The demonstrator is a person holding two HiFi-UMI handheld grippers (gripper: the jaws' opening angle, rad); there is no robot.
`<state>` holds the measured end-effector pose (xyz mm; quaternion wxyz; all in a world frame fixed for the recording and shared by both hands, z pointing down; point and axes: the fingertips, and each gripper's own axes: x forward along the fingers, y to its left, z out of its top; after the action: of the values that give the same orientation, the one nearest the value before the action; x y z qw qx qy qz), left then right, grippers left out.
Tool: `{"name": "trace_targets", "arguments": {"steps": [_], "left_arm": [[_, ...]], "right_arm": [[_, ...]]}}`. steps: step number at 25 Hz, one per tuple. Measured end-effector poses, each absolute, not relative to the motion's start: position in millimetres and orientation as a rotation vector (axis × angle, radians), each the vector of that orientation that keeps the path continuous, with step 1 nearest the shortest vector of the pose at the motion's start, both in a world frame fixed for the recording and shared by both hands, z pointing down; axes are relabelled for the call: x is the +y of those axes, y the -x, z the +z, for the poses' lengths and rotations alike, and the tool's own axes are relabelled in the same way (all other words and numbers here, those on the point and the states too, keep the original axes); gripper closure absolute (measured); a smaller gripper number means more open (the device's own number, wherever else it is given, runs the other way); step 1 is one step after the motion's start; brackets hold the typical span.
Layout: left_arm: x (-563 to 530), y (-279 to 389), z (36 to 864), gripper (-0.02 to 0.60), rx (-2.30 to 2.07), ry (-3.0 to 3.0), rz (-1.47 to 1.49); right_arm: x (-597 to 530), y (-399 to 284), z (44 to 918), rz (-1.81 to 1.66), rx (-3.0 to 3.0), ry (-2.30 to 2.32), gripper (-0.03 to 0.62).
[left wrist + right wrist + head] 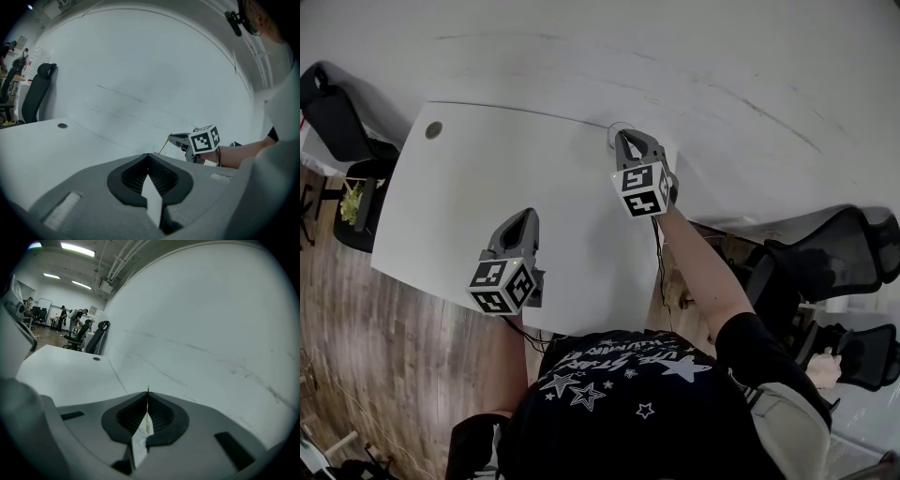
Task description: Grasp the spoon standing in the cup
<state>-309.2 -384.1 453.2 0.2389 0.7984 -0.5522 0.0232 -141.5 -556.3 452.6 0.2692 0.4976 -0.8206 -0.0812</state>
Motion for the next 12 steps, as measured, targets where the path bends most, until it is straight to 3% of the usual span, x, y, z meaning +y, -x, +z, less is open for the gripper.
{"name": "trace_targets", "arguments": {"steps": [12], "left_arm": [[-351, 295, 419, 0.574, -1.572, -2.256, 0.043]], "right_arm": [[-520, 125, 384, -0.320, -2.312, -1.437, 0.579]]}}
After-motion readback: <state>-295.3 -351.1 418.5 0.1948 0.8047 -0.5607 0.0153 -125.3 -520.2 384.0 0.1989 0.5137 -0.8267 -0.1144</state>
